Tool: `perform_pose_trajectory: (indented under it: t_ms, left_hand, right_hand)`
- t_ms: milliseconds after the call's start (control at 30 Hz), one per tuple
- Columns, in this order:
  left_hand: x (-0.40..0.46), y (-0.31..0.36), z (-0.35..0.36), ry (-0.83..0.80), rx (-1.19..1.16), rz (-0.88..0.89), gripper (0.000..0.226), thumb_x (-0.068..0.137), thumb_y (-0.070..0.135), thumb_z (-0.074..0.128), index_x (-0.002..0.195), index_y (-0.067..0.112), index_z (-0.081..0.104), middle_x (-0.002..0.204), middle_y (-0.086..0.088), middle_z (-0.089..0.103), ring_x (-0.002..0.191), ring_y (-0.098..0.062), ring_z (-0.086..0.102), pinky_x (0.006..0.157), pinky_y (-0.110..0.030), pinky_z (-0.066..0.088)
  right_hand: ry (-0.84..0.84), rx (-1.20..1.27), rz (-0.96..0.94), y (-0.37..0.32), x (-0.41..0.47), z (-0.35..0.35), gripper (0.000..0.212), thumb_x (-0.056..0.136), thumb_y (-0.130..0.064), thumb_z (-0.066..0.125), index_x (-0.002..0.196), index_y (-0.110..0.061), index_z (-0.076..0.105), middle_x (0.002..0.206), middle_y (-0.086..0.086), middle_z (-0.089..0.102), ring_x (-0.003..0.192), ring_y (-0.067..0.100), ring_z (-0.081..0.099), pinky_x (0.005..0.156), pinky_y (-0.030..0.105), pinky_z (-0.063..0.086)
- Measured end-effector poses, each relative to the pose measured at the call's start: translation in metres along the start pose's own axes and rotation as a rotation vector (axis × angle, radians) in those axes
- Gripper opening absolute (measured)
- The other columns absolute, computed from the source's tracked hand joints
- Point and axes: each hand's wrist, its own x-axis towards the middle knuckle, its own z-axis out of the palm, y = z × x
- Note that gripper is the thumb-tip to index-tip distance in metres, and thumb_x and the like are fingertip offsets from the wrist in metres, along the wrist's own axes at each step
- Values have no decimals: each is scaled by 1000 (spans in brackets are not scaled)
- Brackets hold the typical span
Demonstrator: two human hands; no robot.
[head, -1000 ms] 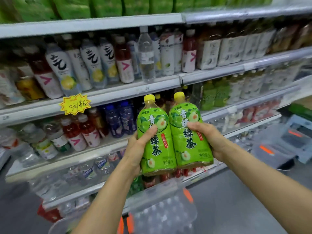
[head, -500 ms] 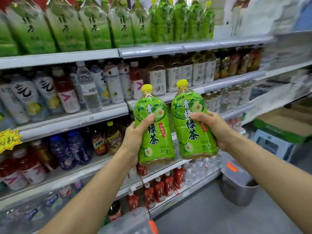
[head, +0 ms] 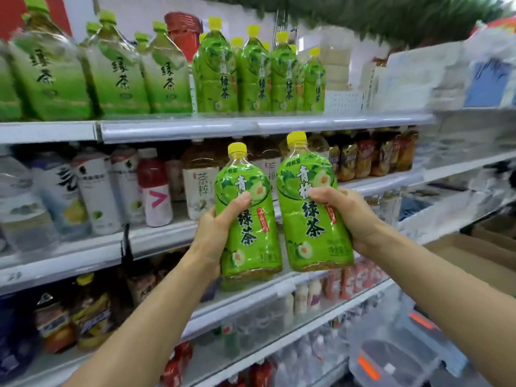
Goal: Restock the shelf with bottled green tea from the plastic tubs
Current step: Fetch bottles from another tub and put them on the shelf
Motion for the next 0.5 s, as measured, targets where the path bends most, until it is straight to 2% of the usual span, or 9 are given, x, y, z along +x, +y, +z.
perform_pose_trajectory:
  t_ms: [167,333,500]
  left_hand:
    - [66,14,51,-19,43,30,88,58,52,87,131,9,60,111,-16,75,99,-37,73,89,-59,57]
    - [112,24,97,-8,78,95,84,63,52,85,131,11,58,111,-14,75,97,-35,74,84,-54,60]
    - [155,25,144,51,77,173,74,66,50,79,127,11,63,110,-14,75,98,-35,74,85,-56,59]
  right_hand:
    - [-2,25,-76,-17,61,-50,74,42,-37,80,104,0,67,84,15,74,66,26,71,58,35,59]
    - [-26,46,-125,-32,113,-102,75,44,-38,80,107,0,65,84,13,75,68,24,72,58,34,58]
    - [-90,73,-153,-53,176,-161,61,51,-31,80,104,-2,68,91,16,75,74,28,72,61,35,60]
